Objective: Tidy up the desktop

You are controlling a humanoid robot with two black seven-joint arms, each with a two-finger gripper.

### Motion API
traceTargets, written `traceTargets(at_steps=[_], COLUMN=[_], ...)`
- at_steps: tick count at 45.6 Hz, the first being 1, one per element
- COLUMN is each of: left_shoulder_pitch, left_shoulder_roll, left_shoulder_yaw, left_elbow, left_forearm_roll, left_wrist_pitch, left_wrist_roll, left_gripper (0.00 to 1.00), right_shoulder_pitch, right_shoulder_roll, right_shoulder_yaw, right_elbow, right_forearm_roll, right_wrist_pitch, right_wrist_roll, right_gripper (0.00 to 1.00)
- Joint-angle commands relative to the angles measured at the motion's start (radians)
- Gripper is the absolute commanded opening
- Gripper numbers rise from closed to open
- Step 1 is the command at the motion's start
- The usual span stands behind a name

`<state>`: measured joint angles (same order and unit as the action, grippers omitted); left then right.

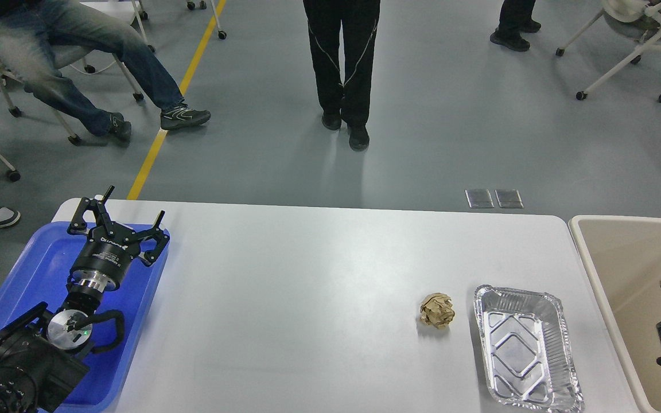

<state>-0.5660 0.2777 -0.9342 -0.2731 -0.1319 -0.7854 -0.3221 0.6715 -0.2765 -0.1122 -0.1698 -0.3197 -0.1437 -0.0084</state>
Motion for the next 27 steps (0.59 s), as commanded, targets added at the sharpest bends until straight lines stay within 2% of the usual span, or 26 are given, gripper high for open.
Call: traceTargets(at_steps=[1, 6, 18, 23, 24, 27], left_shoulder_pitch=[0.000, 0.000, 0.000, 0.000, 0.000, 0.000], left_shoulder_roll=[0.000, 0.000, 0.000, 0.000, 0.000, 0.000], left_shoulder_yaw=[0.000, 0.000, 0.000, 0.000, 0.000, 0.000], left_elbow=[0.000, 0.000, 0.000, -0.001, 0.000, 0.000], left_forearm_roll=[0.000, 0.000, 0.000, 0.000, 0.000, 0.000], left_wrist_pitch=[0.000, 0.000, 0.000, 0.000, 0.000, 0.000], left_wrist_roll=[0.000, 0.000, 0.000, 0.000, 0.000, 0.000], left_gripper=[1.00, 1.00, 1.00, 1.00, 1.00, 1.00], right_shoulder_pitch=[0.112, 0.194, 0.312, 0.319, 0.318, 0.316], right_shoulder_roll=[-0.096, -0.153, -0.265, -0.328, -0.349, -0.360], right_shoulder_yaw=[0.095, 0.193, 0.581, 0.713, 0.768, 0.838], right_elbow=[0.085, 0.176, 0.358, 0.521, 0.592, 0.653], right_forearm_roll=[0.001, 0.001, -0.001, 0.001, -0.001, -0.002], right_wrist_pitch=[-0.005, -0.007, 0.000, 0.000, 0.000, 0.001], right_wrist_roll=[0.010, 0.011, 0.027, 0.027, 0.027, 0.028], right_gripper=[1.00, 1.00, 1.00, 1.00, 1.00, 1.00])
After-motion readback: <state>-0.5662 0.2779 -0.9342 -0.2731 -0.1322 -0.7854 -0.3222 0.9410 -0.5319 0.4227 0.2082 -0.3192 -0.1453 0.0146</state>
